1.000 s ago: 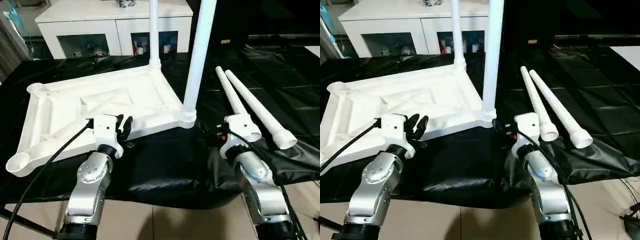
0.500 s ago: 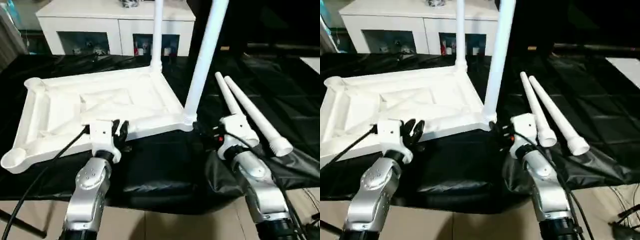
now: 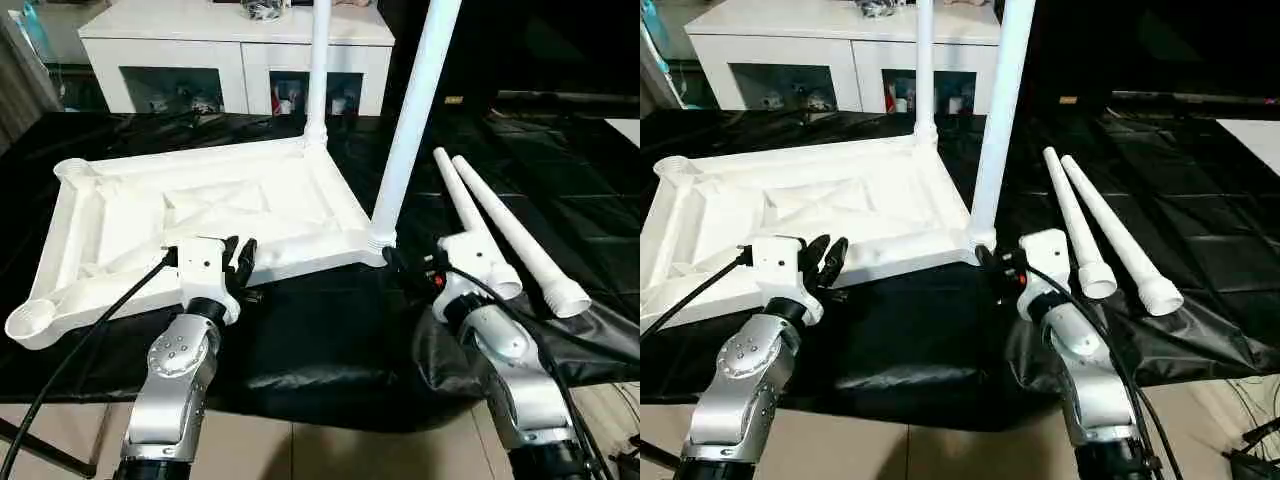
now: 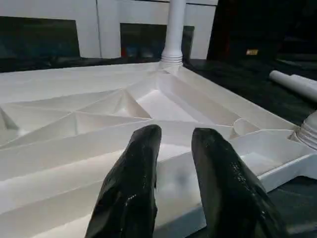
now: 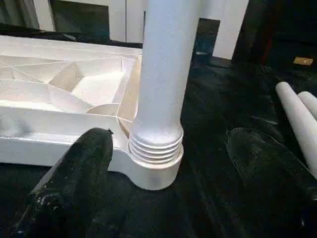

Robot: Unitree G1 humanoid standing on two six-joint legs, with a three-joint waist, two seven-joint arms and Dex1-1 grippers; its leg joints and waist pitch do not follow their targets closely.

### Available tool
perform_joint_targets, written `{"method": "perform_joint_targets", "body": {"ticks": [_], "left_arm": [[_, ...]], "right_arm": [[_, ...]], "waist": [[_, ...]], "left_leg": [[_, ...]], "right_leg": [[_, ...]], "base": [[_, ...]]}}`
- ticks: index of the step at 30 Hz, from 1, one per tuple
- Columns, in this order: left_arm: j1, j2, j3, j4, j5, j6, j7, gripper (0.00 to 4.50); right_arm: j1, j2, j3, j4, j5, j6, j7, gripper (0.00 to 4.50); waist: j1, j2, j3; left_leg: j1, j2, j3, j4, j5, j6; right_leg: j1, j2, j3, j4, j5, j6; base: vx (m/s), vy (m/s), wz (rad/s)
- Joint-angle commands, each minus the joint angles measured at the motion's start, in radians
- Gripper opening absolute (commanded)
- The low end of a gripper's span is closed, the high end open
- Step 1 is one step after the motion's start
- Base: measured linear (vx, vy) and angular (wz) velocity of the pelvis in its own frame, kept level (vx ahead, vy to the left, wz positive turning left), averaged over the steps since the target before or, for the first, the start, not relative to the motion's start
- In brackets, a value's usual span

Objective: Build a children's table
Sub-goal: Rotate table base

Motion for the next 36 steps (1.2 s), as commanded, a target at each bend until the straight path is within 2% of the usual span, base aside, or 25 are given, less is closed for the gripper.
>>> {"method": "perform_joint_targets", "body": {"ticks": [1, 3, 4, 5, 6, 7, 8, 9, 10, 11, 13, 14, 15, 16, 18, 22, 23, 24, 25, 26, 28, 29, 30, 31, 36], "left_arm": [[-0.017, 0.002, -0.009, 0.001, -0.010, 0.009, -0.010, 1.39], [-0.018, -0.001, -0.005, 0.005, -0.015, 0.009, -0.010, 1.39], [-0.019, -0.001, -0.003, 0.007, -0.017, 0.008, -0.010, 1.39], [-0.020, -0.002, -0.003, 0.008, -0.018, 0.008, -0.010, 1.39], [-0.021, -0.002, -0.003, 0.009, -0.018, 0.007, -0.010, 1.39], [-0.022, -0.002, -0.003, 0.011, -0.018, 0.007, -0.011, 1.39], [-0.023, -0.002, -0.003, 0.012, -0.019, 0.006, -0.011, 1.39], [-0.024, -0.001, -0.003, 0.013, -0.020, 0.007, -0.013, 1.39], [-0.025, -0.001, -0.003, 0.013, -0.020, 0.007, -0.013, 1.39], [-0.025, 0.000, -0.003, 0.013, -0.021, 0.007, -0.014, 1.39], [-0.024, -0.001, -0.002, 0.011, -0.022, 0.007, -0.015, 1.39], [-0.022, -0.001, -0.003, 0.009, -0.023, 0.007, -0.016, 1.39], [-0.020, -0.001, -0.003, 0.008, -0.023, 0.007, -0.016, 1.39], [-0.018, -0.001, -0.004, 0.005, -0.024, 0.008, -0.017, 1.39], [-0.015, -0.001, -0.004, 0.000, -0.025, 0.010, -0.019, 1.39], [-0.009, -0.004, -0.002, -0.003, -0.035, 0.008, -0.031, 1.39], [-0.005, -0.006, -0.002, -0.006, -0.043, 0.008, -0.039, 1.39], [0.003, -0.017, 0.007, -0.012, -0.077, 0.005, -0.056, 1.39], [0.016, -0.021, 0.013, -0.025, -0.129, 0.030, -0.096, 1.67], [0.026, -0.020, 0.017, -0.035, -0.167, 0.036, -0.129, 1.73], [0.043, -0.001, 0.016, -0.054, -0.228, 0.051, -0.201, 1.80], [0.045, 0.017, 0.010, -0.056, -0.234, 0.058, -0.230, 1.94], [0.047, 0.038, 0.004, -0.057, -0.236, 0.067, -0.258, 2.09], [0.043, 0.096, 0.005, -0.053, -0.242, 0.099, -0.321, 2.17], [0.023, 0.223, 0.029, -0.022, -0.214, 0.146, -0.383, 2.41]], "right_arm": [[0.009, -0.011, -0.006, -0.005, -0.008, -0.018, -0.005, 4.04], [0.013, -0.014, -0.007, -0.004, -0.012, -0.020, -0.007, 4.04], [0.014, -0.015, -0.007, -0.004, -0.013, -0.019, -0.009, 4.04], [0.014, -0.015, -0.009, -0.003, -0.013, -0.019, -0.012, 4.04], [0.015, -0.014, -0.012, -0.002, -0.011, -0.020, -0.014, 4.04], [0.016, -0.012, -0.017, -0.001, -0.009, -0.024, -0.018, 4.04], [0.016, -0.010, -0.021, -0.001, -0.007, -0.027, -0.021, 4.04], [0.015, 0.003, -0.040, 0.000, 0.013, -0.024, -0.031, 4.04], [0.014, 0.010, -0.052, 0.000, 0.026, -0.019, -0.034, 4.04], [0.013, 0.010, -0.055, 0.002, 0.028, -0.020, -0.035, 4.04], [0.011, 0.007, -0.053, 0.007, 0.026, -0.024, -0.032, 4.04], [0.013, 0.006, -0.053, 0.007, 0.028, -0.029, -0.031, 4.04], [0.015, 0.007, -0.053, 0.007, 0.031, -0.032, -0.031, 4.04], [0.018, 0.007, -0.054, 0.004, 0.032, -0.034, -0.030, 4.04], [0.023, 0.009, -0.056, -0.002, 0.034, -0.035, -0.028, 4.04], [0.039, 0.011, -0.065, -0.015, 0.041, -0.047, -0.022, 4.04], [0.046, 0.010, -0.069, -0.020, 0.047, -0.050, -0.021, 4.04], [0.054, 0.006, -0.071, -0.026, 0.047, -0.056, -0.020, 4.04], [0.064, 0.002, -0.076, -0.032, 0.053, -0.061, -0.014, 4.04], [0.068, -0.003, -0.079, -0.035, 0.053, -0.069, -0.008, 4.04], [0.073, -0.013, -0.088, -0.041, 0.062, -0.078, 0.010, 4.04], [0.072, -0.018, -0.093, -0.042, 0.069, -0.081, 0.021, 4.04], [0.071, -0.023, -0.100, -0.043, 0.079, -0.082, 0.032, 4.04], [0.066, -0.037, -0.121, -0.045, 0.111, -0.086, 0.066, 4.04], [0.069, -0.082, -0.124, -0.052, 0.158, -0.096, 0.154, 4.04]], "waist": [[-0.004, 0.009, -0.062], [-0.004, 0.010, -0.063], [0.010, 0.010, -0.062], [0.008, 0.011, -0.061], [0.008, 0.009, -0.051], [0.015, 0.019, -0.051], [-0.002, 0.029, -0.050], [-0.052, 0.067, -0.075], [-0.081, 0.047, -0.072], [-0.077, 0.034, -0.071], [-0.064, 0.010, -0.045], [-0.045, -0.025, -0.031], [-0.002, -0.072, -0.020], [0.012, -0.071, -0.033], [0.009, -0.068, -0.022], [0.007, 0.012, -0.005], [-0.014, 0.038, 0.009], [-0.049, 0.083, -0.021], [-0.067, 0.066, -0.013], [-0.074, 0.071, -0.050], [-0.077, 0.039, -0.055], [-0.072, 0.025, -0.061], [-0.057, -0.019, -0.057], [-0.037, -0.045, -0.062], [-0.041, 0.007, -0.035]], "left_leg": [[0.006, -0.012, -0.001, -0.055, 0.063, 0.233], [0.011, -0.012, -0.005, -0.053, 0.080, 0.251], [-0.048, -0.049, -0.005, -0.029, 0.109, 0.327], [-0.046, -0.046, -0.014, -0.029, 0.126, 0.350], [-0.098, -0.065, -0.023, -0.005, 0.172, 0.400], [-0.093, -0.066, -0.030, -0.003, 0.192, 0.405], [-0.051, -0.064, -0.059, -0.009, 0.218, 0.426], [0.123, 0.005, -0.123, -0.019, 0.279, 0.458], [0.184, 0.111, -0.231, -0.038, 0.353, 0.565], [0.175, 0.139, -0.242, -0.041, 0.390, 0.595], [0.116, 0.132, -0.194, -0.075, 0.204, 0.524], [0.079, 0.045, -0.114, -0.065, -0.004, 0.385], [-0.011, -0.109, -0.023, 0.063, -0.172, 0.264], [-0.063, -0.099, -0.055, 0.150, -0.099, 0.189], [-0.103, -0.105, -0.068, 0.166, 0.025, 0.116], [-0.063, -0.027, -0.066, 0.030, 0.066, 0.097], [-0.067, 0.009, -0.082, -0.052, -0.076, 0.082], [0.015, 0.061, -0.161, -0.099, -0.298, 0.121], [0.041, 0.093, -0.193, -0.118, -0.411, 0.158], [0.091, 0.101, -0.221, -0.094, -0.332, 0.249], [0.056, 0.082, -0.196, -0.020, 0.428, 0.447], [0.040, 0.068, -0.188, -0.001, 0.633, 0.442], [-0.057, -0.021, -0.129, 0.035, 0.657, 0.334], [-0.093, -0.067, -0.091, 0.036, 0.385, 0.242], [-0.054, 0.005, -0.090, -0.048, -0.130, 0.107]], "right_leg": [[0.059, 0.014, 0.010, -0.043, 0.085, -0.193], [0.057, 0.017, 0.009, -0.039, 0.098, -0.188], [0.100, -0.001, -0.005, -0.068, 0.115, -0.147], [0.096, -0.005, -0.010, -0.068, 0.107, -0.137], [0.135, -0.014, -0.035, -0.094, 0.070, -0.078], [0.137, -0.022, -0.055, -0.102, 0.050, -0.061], [0.118, 0.007, -0.084, -0.092, 0.028, -0.048], [-0.006, 0.060, -0.087, 0.009, -0.030, -0.060], [-0.120, 0.034, -0.049, 0.120, -0.180, -0.037], [-0.150, 0.009, -0.025, 0.147, -0.169, -0.024], [-0.162, -0.031, 0.032, 0.165, -0.049, 0.002], [-0.129, -0.043, 0.072, 0.058, 0.074, -0.060], [-0.008, -0.076, 0.187, -0.059, -0.191, -0.050], [0.058, -0.126, 0.234, -0.065, -0.341, -0.113], [0.058, -0.081, 0.195, -0.055, -0.277, -0.096], [0.034, -0.067, 0.098, -0.122, -0.478, -0.245], [0.049, -0.013, 0.026, -0.096, -0.448, -0.205], [0.005, 0.048, -0.019, 0.014, -0.264, -0.153], [-0.036, 0.048, -0.008, 0.069, -0.200, -0.145], [-0.084, 0.033, 0.005, 0.110, -0.080, -0.099], [-0.147, -0.011, 0.049, 0.107, 0.150, 0.001], [-0.147, -0.035, 0.074, 0.079, 0.247, 0.018], [-0.096, -0.085, 0.113, 0.019, 0.477, 0.025], [-0.065, -0.093, 0.113, 0.018, 0.621, 0.021], [-0.068, -0.046, 0.068, 0.004, 0.142, -0.250]], "base": [[0.000, 0.000, 0.00], [0.000, 0.000, 0.00], [0.016, 0.004, 0.19], [0.030, 0.023, 0.40], [0.030, 0.023, 0.40], [0.067, 0.027, 0.59], [0.142, -0.019, 0.65], [0.142, -0.019, 0.65], [0.146, -0.109, 0.22], [0.057, -0.119, -0.16], [0.041, -0.100, -0.14], [0.022, -0.104, 0.09], [0.022, -0.104, 0.09], [0.060, -0.106, 0.10], [0.080, -0.086, 0.01], [0.079, 0.023, 0.02], [0.171, 0.138, -0.13], [0.171, 0.138, -0.13], [0.178, 0.108, -0.02], [0.136, 0.069, 0.09], [0.124, 0.055, 0.03], [0.062, -0.011, -0.16], [0.062, -0.011, -0.16], [0.000, 0.000, 0.00], [0.000, 0.000, 0.00]]}}
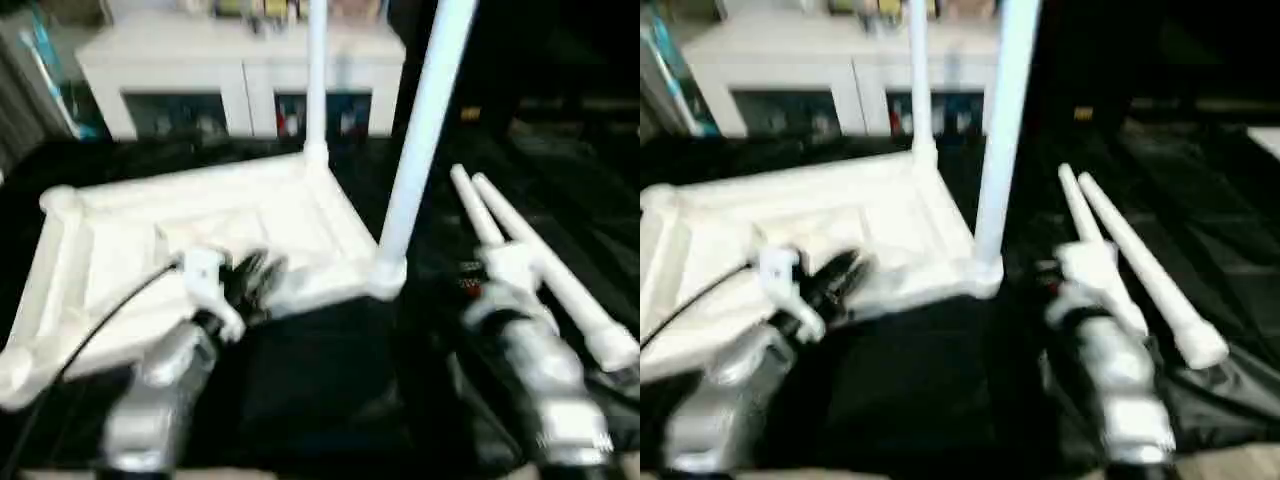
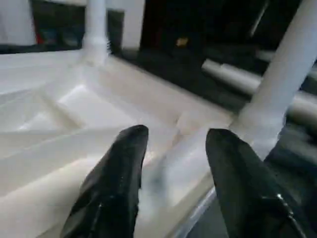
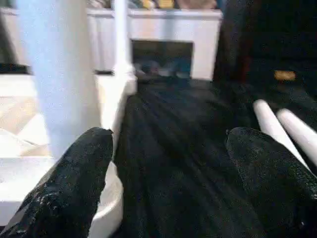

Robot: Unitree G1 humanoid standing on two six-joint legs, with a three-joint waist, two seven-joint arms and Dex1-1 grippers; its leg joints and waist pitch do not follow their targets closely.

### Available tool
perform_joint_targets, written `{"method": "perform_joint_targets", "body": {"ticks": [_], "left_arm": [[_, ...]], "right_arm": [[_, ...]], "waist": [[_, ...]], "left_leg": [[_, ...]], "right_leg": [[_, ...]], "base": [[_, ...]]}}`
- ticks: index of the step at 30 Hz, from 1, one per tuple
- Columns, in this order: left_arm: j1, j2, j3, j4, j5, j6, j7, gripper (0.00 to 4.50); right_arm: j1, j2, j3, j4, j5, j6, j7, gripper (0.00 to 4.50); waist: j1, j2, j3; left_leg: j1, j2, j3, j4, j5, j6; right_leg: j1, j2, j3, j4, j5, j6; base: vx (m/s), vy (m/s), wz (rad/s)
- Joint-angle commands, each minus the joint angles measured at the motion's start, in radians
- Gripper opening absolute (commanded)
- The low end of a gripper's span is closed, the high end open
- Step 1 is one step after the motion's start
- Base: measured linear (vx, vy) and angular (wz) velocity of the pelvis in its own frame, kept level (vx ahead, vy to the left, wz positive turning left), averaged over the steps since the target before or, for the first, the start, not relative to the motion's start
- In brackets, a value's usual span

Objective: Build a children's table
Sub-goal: Rotate table base

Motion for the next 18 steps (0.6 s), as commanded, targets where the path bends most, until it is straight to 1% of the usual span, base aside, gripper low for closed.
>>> {"method": "perform_joint_targets", "body": {"ticks": [1, 2, 3, 4, 5, 6, 7, 8, 9, 10, 11, 12, 13, 14, 15, 16, 17, 18], "left_arm": [[-0.026, 0.037, 0.034, 0.025, 0.029, 0.024, -0.003, 2.41], [-0.039, 0.066, 0.057, 0.040, 0.036, 0.038, 0.013, 2.55], [-0.043, 0.075, 0.065, 0.045, 0.037, 0.042, 0.018, 2.57], [-0.065, 0.114, 0.105, 0.068, 0.045, 0.051, 0.047, 2.57], [-0.088, 0.146, 0.149, 0.092, 0.055, 0.049, 0.089, 2.83], [-0.096, 0.158, 0.164, 0.101, 0.058, 0.048, 0.104, 2.93], [-0.113, 0.183, 0.196, 0.121, 0.073, 0.048, 0.147, 2.95], [-0.124, 0.202, 0.217, 0.135, 0.083, 0.051, 0.176, 2.97], [-0.138, 0.230, 0.241, 0.161, 0.109, 0.045, 0.222, 3.10], [-0.146, 0.248, 0.255, 0.179, 0.127, 0.040, 0.251, 3.27], [-0.160, 0.291, 0.303, 0.237, 0.160, 0.052, 0.335, 3.38], [-0.159, 0.306, 0.318, 0.256, 0.172, 0.053, 0.359, 3.38], [-0.154, 0.335, 0.337, 0.301, 0.190, 0.051, 0.388, 3.42], [-0.150, 0.346, 0.342, 0.319, 0.195, 0.049, 0.394, 3.42], [-0.148, 0.361, 0.347, 0.344, 0.201, 0.045, 0.402, 3.70], [-0.147, 0.383, 0.348, 0.387, 0.206, 0.037, 0.407, 3.70], [-0.149, 0.423, 0.344, 0.476, 0.223, 0.023, 0.410, 3.70], [-0.151, 0.441, 0.337, 0.514, 0.233, 0.019, 0.411, 3.70]], "right_arm": [[-0.002, -0.015, 0.005, -0.022, 0.033, -0.004, 0.051, 4.04], [0.001, -0.029, 0.006, -0.027, 0.043, 0.000, 0.078, 4.04], [0.003, -0.033, 0.006, -0.029, 0.047, 0.001, 0.087, 4.04], [0.012, -0.055, 0.012, -0.044, 0.075, 0.026, 0.140, 4.04], [0.027, -0.082, 0.029, -0.060, 0.092, 0.044, 0.200, 4.04], [0.033, -0.093, 0.036, -0.066, 0.097, 0.050, 0.222, 4.04], [0.048, -0.115, 0.053, -0.078, 0.106, 0.067, 0.266, 4.04], [0.059, -0.133, 0.066, -0.084, 0.112, 0.076, 0.298, 4.04], [0.071, -0.152, 0.083, -0.089, 0.112, 0.083, 0.329, 4.04], [0.078, -0.164, 0.093, -0.091, 0.111, 0.086, 0.347, 4.04], [0.090, -0.182, 0.111, -0.096, 0.104, 0.095, 0.375, 4.04], [0.092, -0.185, 0.115, -0.094, 0.098, 0.094, 0.376, 4.04], [0.085, -0.181, 0.115, -0.082, 0.087, 0.090, 0.362, 4.04], [0.081, -0.178, 0.114, -0.076, 0.082, 0.088, 0.352, 4.04], [0.076, -0.176, 0.113, -0.071, 0.078, 0.089, 0.343, 4.04], [0.065, -0.170, 0.112, -0.061, 0.071, 0.091, 0.327, 4.04], [0.043, -0.159, 0.115, -0.043, 0.052, 0.097, 0.299, 4.04], [0.034, -0.153, 0.120, -0.033, 0.044, 0.102, 0.287, 4.04]], "waist": [[0.001, 0.010, -0.036], [0.002, 0.015, -0.030], [-0.001, 0.010, -0.026], [0.001, 0.007, -0.026], [0.005, 0.007, -0.027], [0.009, 0.006, -0.026], [0.012, 0.007, -0.027], [0.013, 0.007, -0.026], [0.017, 0.006, -0.027], [0.018, 0.005, -0.027], [0.019, 0.003, -0.028], [0.019, 0.003, -0.029], [0.019, 0.004, -0.029], [0.019, 0.005, -0.029], [0.019, 0.005, -0.031], [0.021, 0.010, -0.033], [0.021, 0.010, -0.033], [0.019, 0.009, -0.035]], "left_leg": [[0.015, 0.101, -0.030, -0.101, -0.208, 0.077], [0.025, 0.107, -0.023, -0.108, -0.315, 0.054], [0.028, 0.109, -0.017, -0.110, -0.389, 0.022], [0.026, 0.108, -0.011, -0.110, -0.408, 0.004], [0.026, 0.108, -0.008, -0.109, -0.403, 0.000], [0.024, 0.109, -0.001, -0.109, -0.391, -0.002], [0.024, 0.111, 0.000, -0.111, -0.379, -0.003], [0.016, 0.111, 0.000, -0.113, -0.366, -0.004], [0.018, 0.110, 0.000, -0.112, -0.370, -0.005], [0.018, 0.110, 0.000, -0.111, -0.361, -0.001], [0.015, 0.110, -0.001, -0.111, -0.356, -0.001], [0.013, 0.107, -0.002, -0.108, -0.346, 0.002], [0.011, 0.110, -0.003, -0.111, -0.330, 0.003], [0.009, 0.110, -0.004, -0.112, -0.323, 0.003], [0.012, 0.110, -0.004, -0.112, -0.321, 0.000], [0.016, 0.113, -0.004, -0.113, -0.313, 0.000], [0.016, 0.111, -0.003, -0.112, -0.310, 0.001], [0.014, 0.107, -0.003, -0.113, -0.302, 0.000]], "right_leg": [[0.043, -0.059, 0.026, -0.066, 0.021, -0.258], [0.034, -0.058, 0.024, -0.075, -0.076, -0.280], [0.033, -0.062, 0.026, -0.083, -0.163, -0.276], [0.034, -0.066, 0.027, -0.088, -0.210, -0.262], [0.031, -0.068, 0.029, -0.089, -0.223, -0.255], [0.032, -0.068, 0.030, -0.092, -0.239, -0.238], [0.031, -0.070, 0.031, -0.093, -0.240, -0.233], [0.034, -0.071, 0.029, -0.093, -0.238, -0.226], [0.031, -0.068, 0.028, -0.093, -0.250, -0.216], [0.029, -0.070, 0.029, -0.094, -0.246, -0.214], [0.030, -0.071, 0.028, -0.092, -0.243, -0.215], [0.029, -0.070, 0.028, -0.091, -0.242, -0.211], [0.029, -0.074, 0.029, -0.091, -0.236, -0.213], [0.029, -0.073, 0.028, -0.091, -0.232, -0.212], [0.025, -0.071, 0.028, -0.089, -0.215, -0.215], [0.022, -0.071, 0.028, -0.087, -0.182, -0.225], [0.019, -0.068, 0.027, -0.086, -0.169, -0.228], [0.021, -0.068, 0.027, -0.082, -0.146, -0.232]], "base": [[-0.058, -0.006, 0.07], [-0.068, 0.000, 0.10], [-0.068, 0.000, 0.10], [-0.066, 0.008, 0.07], [-0.054, 0.003, 0.05], [-0.054, 0.003, 0.05], [0.000, 0.000, 0.00], [0.000, 0.000, 0.00], [0.000, 0.000, 0.00], [0.000, 0.000, 0.00], [0.000, 0.000, 0.00], [0.000, 0.000, 0.00], [0.000, 0.000, 0.00], [0.000, 0.000, 0.00], [0.000, 0.000, 0.00], [0.000, 0.000, 0.00], [0.000, 0.000, 0.00], [0.000, 0.000, 0.00]]}}
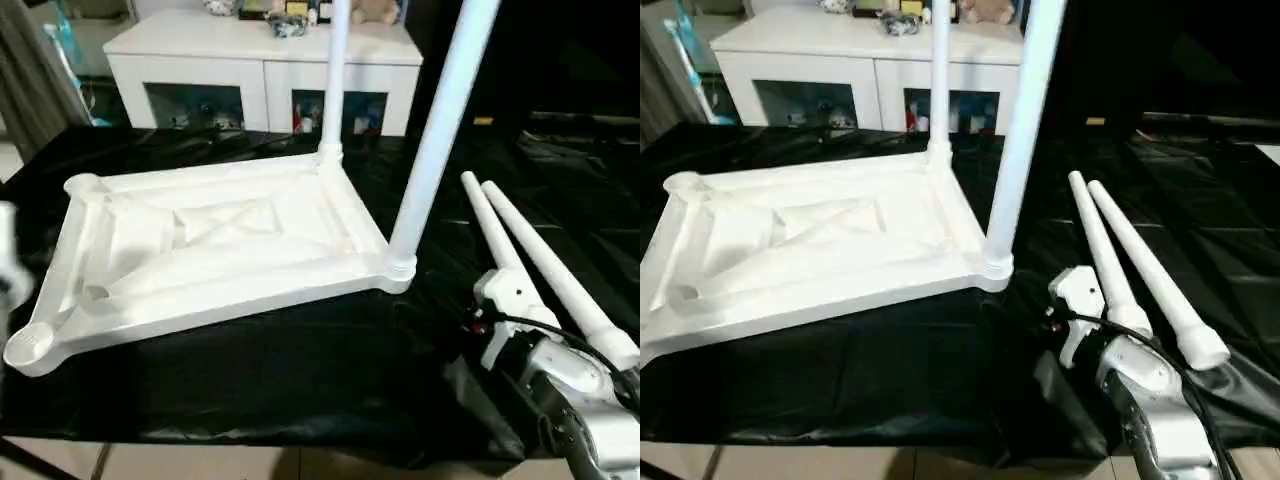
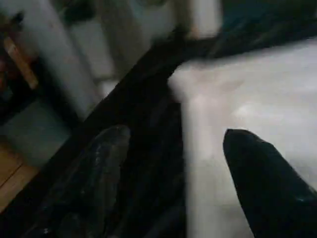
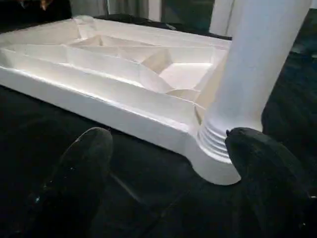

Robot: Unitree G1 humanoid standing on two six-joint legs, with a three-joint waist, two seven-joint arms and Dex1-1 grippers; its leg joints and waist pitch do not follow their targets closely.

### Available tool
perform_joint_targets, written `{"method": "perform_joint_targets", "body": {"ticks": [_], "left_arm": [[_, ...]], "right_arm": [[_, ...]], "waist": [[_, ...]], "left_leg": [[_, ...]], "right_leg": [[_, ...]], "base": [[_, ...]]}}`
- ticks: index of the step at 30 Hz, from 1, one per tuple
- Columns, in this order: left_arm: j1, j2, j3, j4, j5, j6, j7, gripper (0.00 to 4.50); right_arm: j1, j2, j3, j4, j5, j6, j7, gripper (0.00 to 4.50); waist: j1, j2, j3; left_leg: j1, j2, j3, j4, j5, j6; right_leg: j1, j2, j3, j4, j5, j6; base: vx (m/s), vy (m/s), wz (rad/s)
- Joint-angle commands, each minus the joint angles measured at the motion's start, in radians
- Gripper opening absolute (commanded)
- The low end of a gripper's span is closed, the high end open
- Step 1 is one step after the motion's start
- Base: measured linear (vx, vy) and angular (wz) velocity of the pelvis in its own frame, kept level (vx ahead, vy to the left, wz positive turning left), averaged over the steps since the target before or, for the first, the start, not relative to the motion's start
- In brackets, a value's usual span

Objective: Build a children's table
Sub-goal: Rotate table base

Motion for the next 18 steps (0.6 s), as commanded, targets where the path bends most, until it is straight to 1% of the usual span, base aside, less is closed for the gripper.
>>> {"method": "perform_joint_targets", "body": {"ticks": [1, 2, 3, 4, 5, 6, 7, 8, 9, 10, 12, 13, 14, 16, 17, 18], "left_arm": [[-0.006, 0.039, -0.020, 0.097, 0.031, -0.012, 0.004, 3.70], [-0.008, 0.047, -0.026, 0.115, 0.034, -0.011, -0.001, 3.70], [-0.028, 0.064, -0.038, 0.177, 0.043, -0.022, -0.023, 3.70], [-0.043, 0.068, -0.039, 0.211, 0.047, -0.036, -0.037, 3.70], [-0.055, 0.071, -0.038, 0.239, 0.046, -0.050, -0.050, 3.70], [-0.055, 0.071, -0.038, 0.239, 0.046, -0.050, -0.050, 3.70], [-0.087, 0.090, -0.063, 0.312, 0.060, -0.059, -0.101, 3.70], [-0.099, 0.099, -0.077, 0.342, 0.070, -0.065, -0.121, 3.70], [-0.105, 0.102, -0.081, 0.354, 0.072, -0.068, -0.129, 3.70], [-0.130, 0.117, -0.106, 0.412, 0.085, -0.084, -0.172, 3.70], [-0.152, 0.129, -0.133, 0.464, 0.096, -0.100, -0.227, 3.70], [-0.160, 0.135, -0.147, 0.482, 0.102, -0.114, -0.257, 3.70], [-0.161, 0.135, -0.148, 0.484, 0.102, -0.116, -0.259, 3.70], [-0.183, 0.139, -0.178, 0.528, 0.112, -0.144, -0.356, 3.70], [-0.186, 0.137, -0.187, 0.535, 0.113, -0.138, -0.387, 3.70], [-0.188, 0.134, -0.208, 0.543, 0.116, -0.127, -0.443, 3.70]], "right_arm": [[-0.029, 0.006, 0.016, 0.025, -0.032, 0.020, -0.042, 4.04], [-0.035, 0.009, 0.020, 0.032, -0.042, 0.021, -0.051, 4.04], [-0.048, 0.015, 0.035, 0.048, -0.065, 0.008, -0.066, 4.04], [-0.051, 0.020, 0.040, 0.048, -0.060, 0.015, -0.065, 4.04], [-0.053, 0.025, 0.045, 0.047, -0.055, 0.028, -0.065, 4.04], [-0.053, 0.025, 0.045, 0.047, -0.055, 0.028, -0.065, 4.04], [-0.062, 0.033, 0.065, 0.054, -0.074, 0.049, -0.079, 4.04], [-0.063, 0.036, 0.073, 0.056, -0.078, 0.054, -0.079, 4.04], [-0.065, 0.037, 0.075, 0.057, -0.081, 0.056, -0.080, 4.04], [-0.068, 0.042, 0.087, 0.061, -0.094, 0.058, -0.080, 4.04], [-0.066, 0.042, 0.098, 0.058, -0.098, 0.064, -0.070, 4.04], [-0.063, 0.039, 0.103, 0.055, -0.100, 0.069, -0.069, 4.04], [-0.063, 0.039, 0.104, 0.055, -0.100, 0.069, -0.069, 4.04], [-0.058, 0.028, 0.115, 0.060, -0.112, 0.075, -0.071, 4.04], [-0.058, 0.026, 0.115, 0.065, -0.117, 0.081, -0.078, 4.04], [-0.061, 0.026, 0.111, 0.078, -0.126, 0.094, -0.096, 4.04]], "waist": [[0.002, 0.014, -0.046], [0.002, 0.014, -0.046], [0.003, 0.013, -0.044], [0.006, 0.017, -0.046], [0.008, 0.017, -0.047], [0.014, 0.017, -0.048], [0.021, 0.016, -0.048], [0.024, 0.015, -0.047], [0.028, 0.016, -0.048], [0.029, 0.015, -0.047], [0.030, 0.015, -0.046], [0.029, 0.014, -0.045], [0.029, 0.015, -0.045], [0.028, 0.012, -0.045], [0.030, 0.014, -0.045], [0.031, 0.010, -0.044]], "left_leg": [[0.017, 0.078, -0.039, -0.117, -0.301, 0.004], [0.017, 0.078, -0.039, -0.117, -0.301, 0.004], [0.019, 0.080, -0.038, -0.121, -0.301, -0.001], [0.023, 0.081, -0.037, -0.121, -0.308, -0.005], [0.024, 0.082, -0.036, -0.122, -0.306, -0.006], [0.026, 0.084, -0.035, -0.123, -0.294, -0.004], [0.025, 0.086, -0.035, -0.125, -0.278, -0.002], [0.026, 0.084, -0.033, -0.125, -0.278, -0.001], [0.029, 0.084, -0.032, -0.127, -0.287, -0.009], [0.028, 0.085, -0.033, -0.129, -0.299, -0.018], [0.030, 0.088, -0.035, -0.133, -0.330, -0.033], [0.030, 0.087, -0.034, -0.135, -0.341, -0.038], [0.031, 0.089, -0.035, -0.135, -0.345, -0.042], [0.030, 0.089, -0.033, -0.136, -0.342, -0.043], [0.032, 0.091, -0.033, -0.136, -0.339, -0.044], [0.033, 0.091, -0.031, -0.136, -0.334, -0.044]], "right_leg": [[0.015, -0.067, 0.040, -0.069, -0.138, -0.210], [0.015, -0.067, 0.040, -0.069, -0.138, -0.210], [0.013, -0.067, 0.040, -0.068, -0.111, -0.217], [0.011, -0.068, 0.040, -0.068, -0.093, -0.225], [0.012, -0.069, 0.040, -0.067, -0.078, -0.227], [0.013, -0.069, 0.039, -0.065, -0.046, -0.231], [0.015, -0.072, 0.040, -0.063, -0.017, -0.234], [0.013, -0.068, 0.039, -0.065, -0.021, -0.230], [0.013, -0.070, 0.040, -0.063, -0.028, -0.226], [0.014, -0.073, 0.041, -0.064, -0.034, -0.223], [0.013, -0.076, 0.042, -0.065, -0.055, -0.219], [0.012, -0.077, 0.044, -0.068, -0.073, -0.214], [0.012, -0.079, 0.045, -0.067, -0.071, -0.216], [0.013, -0.080, 0.046, -0.069, -0.067, -0.221], [0.012, -0.081, 0.046, -0.068, -0.065, -0.222], [0.010, -0.083, 0.047, -0.069, -0.068, -0.226]], "base": [[0.000, 0.000, 0.00], [0.000, 0.000, 0.00], [0.000, 0.000, 0.00], [0.000, 0.000, 0.00], [0.000, 0.000, 0.00], [0.000, 0.000, 0.00], [0.000, 0.000, 0.00], [0.000, 0.000, 0.00], [0.000, 0.000, 0.00], [0.000, 0.000, 0.00], [0.000, 0.000, 0.00], [0.000, 0.000, 0.00], [0.000, 0.000, 0.00], [0.000, 0.000, 0.00], [0.000, 0.000, 0.00], [0.000, 0.000, 0.00]]}}
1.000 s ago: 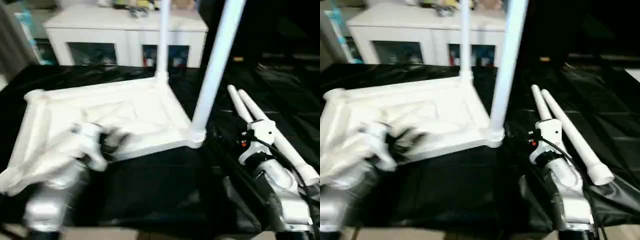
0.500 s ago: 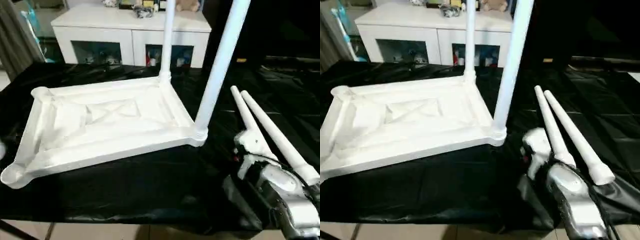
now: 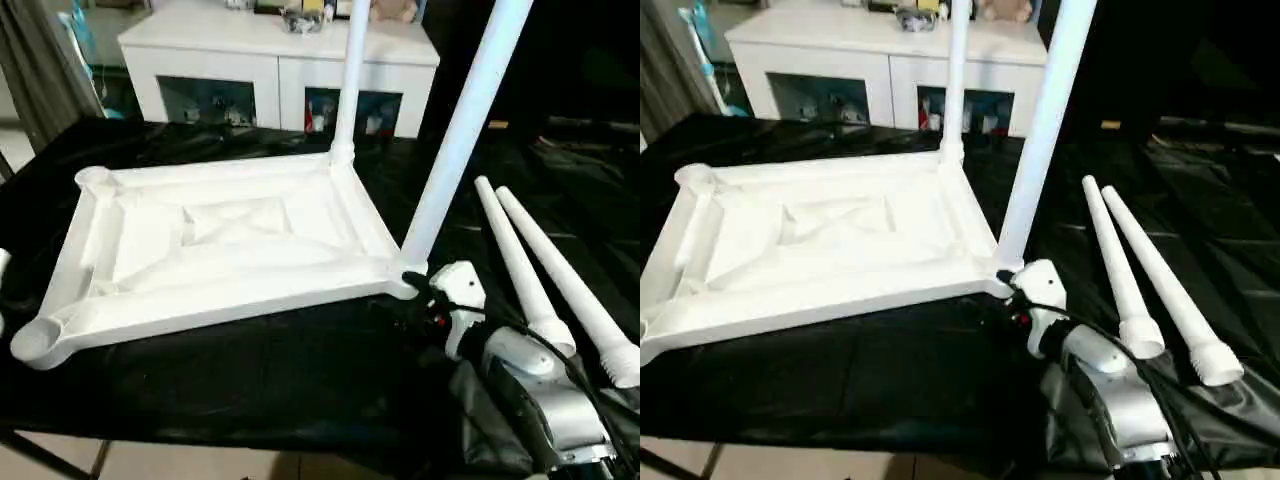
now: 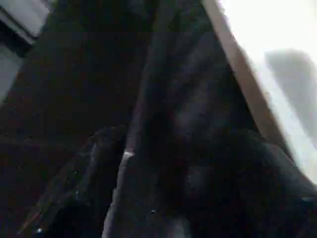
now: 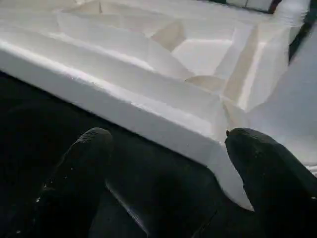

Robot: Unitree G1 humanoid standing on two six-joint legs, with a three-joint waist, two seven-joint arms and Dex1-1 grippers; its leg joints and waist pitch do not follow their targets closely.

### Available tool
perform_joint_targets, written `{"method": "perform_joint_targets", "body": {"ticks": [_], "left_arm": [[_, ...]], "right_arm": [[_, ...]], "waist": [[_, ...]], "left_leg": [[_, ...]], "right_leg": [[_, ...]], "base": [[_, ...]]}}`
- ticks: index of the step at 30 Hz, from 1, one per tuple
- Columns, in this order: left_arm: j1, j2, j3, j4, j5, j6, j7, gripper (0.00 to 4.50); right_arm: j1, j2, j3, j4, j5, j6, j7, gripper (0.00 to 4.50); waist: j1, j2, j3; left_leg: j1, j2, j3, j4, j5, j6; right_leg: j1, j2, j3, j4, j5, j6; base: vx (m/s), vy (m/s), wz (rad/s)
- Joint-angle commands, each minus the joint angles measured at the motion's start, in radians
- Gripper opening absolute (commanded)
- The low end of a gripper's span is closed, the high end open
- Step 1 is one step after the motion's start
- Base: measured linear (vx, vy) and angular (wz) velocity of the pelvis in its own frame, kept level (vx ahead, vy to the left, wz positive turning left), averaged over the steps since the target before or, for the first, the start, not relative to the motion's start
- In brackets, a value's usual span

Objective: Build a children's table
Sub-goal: Rotate table base

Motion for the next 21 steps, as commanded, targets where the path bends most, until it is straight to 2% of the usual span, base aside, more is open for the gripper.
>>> {"method": "perform_joint_targets", "body": {"ticks": [1, 4, 6, 7, 10, 11, 12, 13, 14, 15, 16, 17, 18, 20, 21], "left_arm": [[-0.011, -0.012, -0.056, 0.029, 0.022, 0.001, -0.108, 3.70], [-0.021, -0.011, -0.104, 0.061, 0.047, 0.007, -0.180, 3.70], [-0.021, -0.011, -0.104, 0.061, 0.047, 0.007, -0.180, 3.70], [-0.019, -0.009, -0.127, 0.054, 0.049, 0.021, -0.243, 3.70], [-0.002, -0.008, -0.141, 0.006, 0.026, 0.039, -0.317, 3.70], [0.008, -0.008, -0.145, -0.023, 0.012, 0.046, -0.358, 3.70], [0.043, -0.006, -0.157, -0.101, -0.019, 0.054, -0.440, 3.70], [0.052, -0.006, -0.161, -0.119, -0.026, 0.057, -0.456, 3.70], [0.064, -0.005, -0.165, -0.142, -0.034, 0.061, -0.477, 3.70], [0.078, -0.005, -0.169, -0.170, -0.044, 0.067, -0.495, 3.70], [0.109, -0.004, -0.180, -0.227, -0.064, 0.078, -0.537, 3.70], [0.123, -0.004, -0.185, -0.251, -0.074, 0.083, -0.556, 3.70], [0.155, -0.006, -0.195, -0.306, -0.092, 0.095, -0.594, 3.70], [0.155, -0.006, -0.195, -0.306, -0.092, 0.095, -0.594, 3.70], [0.193, -0.005, -0.207, -0.376, -0.115, 0.110, -0.628, 3.70]], "right_arm": [[-0.009, -0.010, -0.008, 0.029, -0.024, 0.030, -0.033, 4.04], [-0.025, -0.005, -0.023, 0.061, -0.050, 0.054, -0.088, 4.04], [-0.025, -0.005, -0.023, 0.061, -0.050, 0.054, -0.088, 4.04], [-0.033, -0.001, -0.032, 0.073, -0.059, 0.069, -0.117, 4.04], [-0.039, 0.005, -0.041, 0.085, -0.067, 0.080, -0.146, 4.04], [-0.043, 0.009, -0.046, 0.094, -0.071, 0.083, -0.161, 4.04], [-0.056, 0.018, -0.052, 0.120, -0.085, 0.080, -0.194, 4.04], [-0.061, 0.020, -0.051, 0.128, -0.089, 0.076, -0.200, 4.04], [-0.067, 0.022, -0.050, 0.139, -0.095, 0.071, -0.208, 4.04], [-0.074, 0.024, -0.049, 0.151, -0.100, 0.063, -0.215, 4.04], [-0.091, 0.029, -0.049, 0.177, -0.107, 0.054, -0.228, 4.04], [-0.098, 0.032, -0.049, 0.189, -0.109, 0.051, -0.234, 4.04], [-0.116, 0.038, -0.048, 0.213, -0.114, 0.045, -0.248, 4.04], [-0.116, 0.038, -0.048, 0.213, -0.114, 0.045, -0.248, 4.04], [-0.133, 0.042, -0.048, 0.231, -0.116, 0.041, -0.255, 4.04]], "waist": [[-0.003, 0.021, -0.037], [0.000, 0.020, -0.035], [-0.001, 0.019, -0.033], [0.000, 0.019, -0.034], [-0.001, 0.020, -0.033], [0.001, 0.021, -0.033], [0.001, 0.021, -0.033], [0.002, 0.021, -0.033], [0.004, 0.019, -0.034], [0.006, 0.019, -0.036], [0.008, 0.016, -0.038], [0.010, 0.015, -0.039], [0.011, 0.019, -0.040], [0.008, 0.018, -0.038], [0.009, 0.016, -0.042]], "left_leg": [[0.032, 0.090, -0.034, -0.127, -0.340, -0.044], [0.034, 0.091, -0.031, -0.130, -0.375, -0.058], [0.034, 0.092, -0.029, -0.132, -0.390, -0.063], [0.036, 0.094, -0.028, -0.133, -0.399, -0.067], [0.037, 0.095, -0.027, -0.135, -0.404, -0.071], [0.040, 0.095, -0.022, -0.134, -0.393, -0.070], [0.039, 0.096, -0.019, -0.136, -0.378, -0.069], [0.039, 0.097, -0.016, -0.136, -0.376, -0.069], [0.045, 0.095, -0.009, -0.135, -0.370, -0.066], [0.046, 0.094, -0.006, -0.135, -0.357, -0.061], [0.040, 0.096, -0.003, -0.135, -0.309, -0.046], [0.040, 0.098, -0.001, -0.136, -0.291, -0.041], [0.040, 0.097, 0.005, -0.133, -0.256, -0.030], [0.037, 0.097, 0.005, -0.134, -0.250, -0.026], [0.039, 0.098, 0.006, -0.132, -0.237, -0.019]], "right_leg": [[0.008, -0.082, 0.047, -0.062, -0.078, -0.230], [0.005, -0.082, 0.048, -0.064, -0.125, -0.226], [0.004, -0.084, 0.049, -0.066, -0.152, -0.220], [0.003, -0.086, 0.051, -0.069, -0.169, -0.217], [0.003, -0.087, 0.052, -0.068, -0.178, -0.213], [-0.002, -0.087, 0.053, -0.070, -0.170, -0.220], [0.000, -0.089, 0.054, -0.071, -0.167, -0.225], [0.000, -0.088, 0.053, -0.071, -0.166, -0.226], [-0.004, -0.085, 0.052, -0.072, -0.153, -0.232], [-0.001, -0.083, 0.050, -0.070, -0.138, -0.235], [0.007, -0.086, 0.050, -0.066, -0.091, -0.241], [0.007, -0.088, 0.049, -0.065, -0.077, -0.244], [0.006, -0.085, 0.047, -0.061, -0.050, -0.250], [0.008, -0.083, 0.047, -0.060, -0.043, -0.251], [0.011, -0.084, 0.046, -0.057, -0.021, -0.256]], "base": [[0.000, 0.000, 0.00], [0.000, 0.000, 0.00], [0.000, 0.000, 0.00], [0.000, 0.000, 0.00], [0.000, 0.000, 0.00], [0.000, 0.000, 0.00], [0.000, 0.000, 0.00], [0.000, 0.000, 0.00], [0.000, 0.000, 0.00], [0.000, 0.000, 0.00], [0.000, 0.000, 0.00], [0.000, 0.000, 0.00], [0.000, 0.000, 0.00], [0.000, 0.000, 0.00], [0.000, 0.000, 0.00]]}}
